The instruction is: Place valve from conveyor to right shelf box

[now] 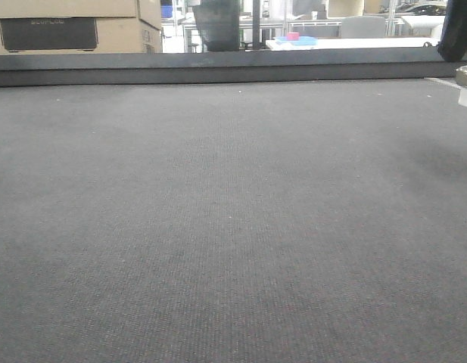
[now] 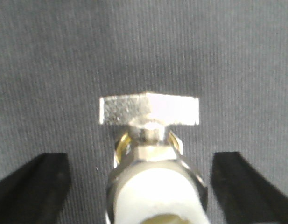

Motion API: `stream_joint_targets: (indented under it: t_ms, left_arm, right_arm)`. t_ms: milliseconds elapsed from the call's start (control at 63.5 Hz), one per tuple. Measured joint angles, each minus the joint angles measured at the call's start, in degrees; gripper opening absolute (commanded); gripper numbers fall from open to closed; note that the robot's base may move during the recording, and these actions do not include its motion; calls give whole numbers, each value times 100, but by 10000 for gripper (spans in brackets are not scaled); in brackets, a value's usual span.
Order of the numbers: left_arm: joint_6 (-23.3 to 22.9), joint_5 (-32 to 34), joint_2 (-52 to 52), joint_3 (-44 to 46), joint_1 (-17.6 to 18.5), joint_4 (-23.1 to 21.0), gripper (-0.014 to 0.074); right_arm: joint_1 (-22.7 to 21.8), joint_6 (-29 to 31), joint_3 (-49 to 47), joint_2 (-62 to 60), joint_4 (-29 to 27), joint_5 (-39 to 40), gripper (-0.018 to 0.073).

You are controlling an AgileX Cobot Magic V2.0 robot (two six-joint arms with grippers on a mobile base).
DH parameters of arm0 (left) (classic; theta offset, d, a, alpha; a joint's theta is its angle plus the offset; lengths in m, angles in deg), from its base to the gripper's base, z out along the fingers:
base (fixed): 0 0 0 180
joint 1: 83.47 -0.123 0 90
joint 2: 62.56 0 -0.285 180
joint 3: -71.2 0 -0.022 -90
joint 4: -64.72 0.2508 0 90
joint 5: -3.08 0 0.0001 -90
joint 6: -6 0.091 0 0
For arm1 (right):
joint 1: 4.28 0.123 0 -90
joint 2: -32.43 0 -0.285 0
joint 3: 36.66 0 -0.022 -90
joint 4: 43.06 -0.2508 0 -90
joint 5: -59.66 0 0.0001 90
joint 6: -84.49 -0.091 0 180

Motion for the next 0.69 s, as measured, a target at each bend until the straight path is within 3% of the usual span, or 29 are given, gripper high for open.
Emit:
stream_joint_targets:
  t_ms: [268,457,693]
  left_arm:
    - [0,79,8,0,0,0,-110]
    - [0,41,8,24,0,-88,-111]
    - [0,-185,-501,193,43,-666,-111]
  right_arm:
    - [0,0,0,0,0,10,-154]
    - [0,0,0,0,0,10,-154]
    - [0,0,0,-71,0,0,-154]
